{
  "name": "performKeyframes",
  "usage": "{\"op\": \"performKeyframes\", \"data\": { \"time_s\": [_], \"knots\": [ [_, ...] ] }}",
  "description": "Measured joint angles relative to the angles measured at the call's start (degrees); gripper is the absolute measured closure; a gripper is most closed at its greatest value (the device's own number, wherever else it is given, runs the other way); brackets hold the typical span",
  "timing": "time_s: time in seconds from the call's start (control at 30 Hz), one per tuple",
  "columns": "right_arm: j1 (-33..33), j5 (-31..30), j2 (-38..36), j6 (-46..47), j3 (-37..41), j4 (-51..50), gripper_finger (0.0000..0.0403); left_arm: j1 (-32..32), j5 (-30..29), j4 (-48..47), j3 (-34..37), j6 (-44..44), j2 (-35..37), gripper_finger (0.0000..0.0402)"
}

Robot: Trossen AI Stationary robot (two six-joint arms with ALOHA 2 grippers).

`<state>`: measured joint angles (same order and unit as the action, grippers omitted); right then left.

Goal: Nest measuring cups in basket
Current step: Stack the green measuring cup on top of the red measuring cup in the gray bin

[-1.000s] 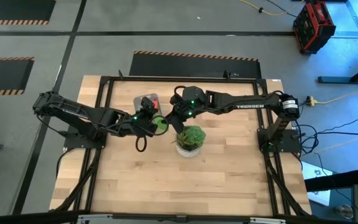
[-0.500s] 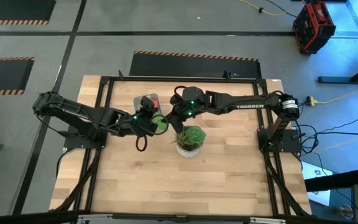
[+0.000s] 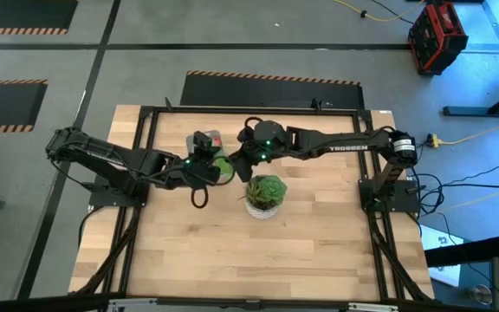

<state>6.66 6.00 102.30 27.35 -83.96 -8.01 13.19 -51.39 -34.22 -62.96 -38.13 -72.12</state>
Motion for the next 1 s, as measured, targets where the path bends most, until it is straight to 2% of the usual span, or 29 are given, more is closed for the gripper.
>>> {"op": "performKeyframes", "data": {
  "time_s": [0.23, 0.63, 0.8, 1.0],
  "knots": [
    [2.4, -2.6, 0.0, 0.9, 0.0, -2.0, 0.0382, 0.2, -4.6, -0.8, 0.0, -4.2, 0.0, 0.0325],
    [6.7, -10.0, 0.0, -2.6, 0.0, -5.7, 0.0382, 0.3, -3.9, -1.0, 0.0, -0.3, 2.0, 0.0327],
    [6.2, -14.8, 0.0, -5.4, 0.0, -5.7, 0.0382, 0.3, 1.9, -2.2, 0.0, 7.1, 7.8, 0.0333],
    [3.5, -24.1, 0.3, -6.9, 0.0, -4.2, 0.0382, -3.3, 10.2, -10.2, 0.0, 20.6, 18.3, 0.0334]
  ]
}}
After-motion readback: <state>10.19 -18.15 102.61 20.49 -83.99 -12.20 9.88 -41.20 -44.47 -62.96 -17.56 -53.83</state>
